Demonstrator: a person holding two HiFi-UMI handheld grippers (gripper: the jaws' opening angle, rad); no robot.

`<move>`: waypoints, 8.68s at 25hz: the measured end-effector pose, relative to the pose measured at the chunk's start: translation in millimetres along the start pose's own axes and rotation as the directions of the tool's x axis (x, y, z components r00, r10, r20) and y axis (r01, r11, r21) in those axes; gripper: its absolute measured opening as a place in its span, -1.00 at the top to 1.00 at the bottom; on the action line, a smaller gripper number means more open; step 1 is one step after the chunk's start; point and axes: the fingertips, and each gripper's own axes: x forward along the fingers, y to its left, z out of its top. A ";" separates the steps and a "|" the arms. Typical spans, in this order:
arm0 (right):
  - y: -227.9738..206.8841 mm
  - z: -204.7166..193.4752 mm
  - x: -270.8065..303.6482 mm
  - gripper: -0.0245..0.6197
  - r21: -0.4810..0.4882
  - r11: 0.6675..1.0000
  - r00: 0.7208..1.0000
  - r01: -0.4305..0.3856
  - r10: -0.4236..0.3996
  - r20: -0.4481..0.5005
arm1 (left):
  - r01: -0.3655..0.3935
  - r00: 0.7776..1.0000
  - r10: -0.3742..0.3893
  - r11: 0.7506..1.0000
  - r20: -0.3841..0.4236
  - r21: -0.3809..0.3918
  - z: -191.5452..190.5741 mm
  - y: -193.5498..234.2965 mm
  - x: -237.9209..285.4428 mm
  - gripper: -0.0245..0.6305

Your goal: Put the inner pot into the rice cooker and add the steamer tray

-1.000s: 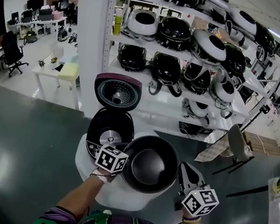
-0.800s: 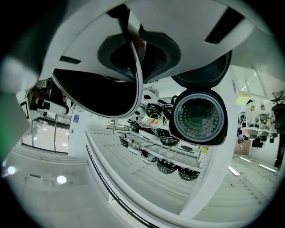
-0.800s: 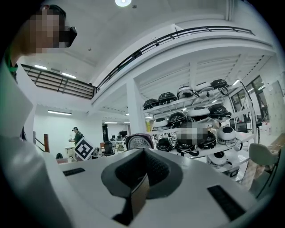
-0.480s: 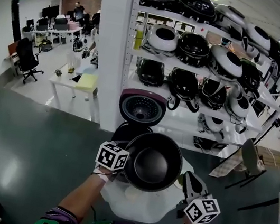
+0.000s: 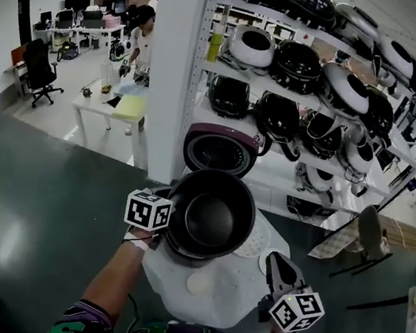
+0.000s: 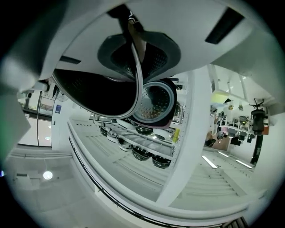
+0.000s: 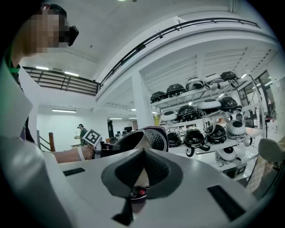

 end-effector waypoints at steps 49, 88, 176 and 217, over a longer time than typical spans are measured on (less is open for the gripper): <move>-122.4 -47.1 69.7 0.90 0.104 0.994 0.993 -0.014 0.026 -0.113 | -0.299 0.890 0.265 0.954 -0.372 -0.035 -109.4 110.7 163.8 0.83; -73.5 -21.2 28.9 0.90 0.060 0.998 0.998 -0.031 0.034 -0.043 | -0.366 0.909 0.343 0.929 -0.238 -0.059 -111.7 96.9 56.2 0.76; -288.3 -146.0 112.4 -0.64 -0.080 0.983 0.916 -0.164 0.122 -0.383 | -0.202 0.956 0.173 0.974 0.238 0.105 -34.5 -178.7 50.1 0.85; -382.5 -335.2 226.4 0.27 0.014 0.972 0.659 -0.233 0.169 -0.733 | -0.510 0.855 0.509 0.860 0.101 -0.019 -84.8 -166.2 49.6 0.85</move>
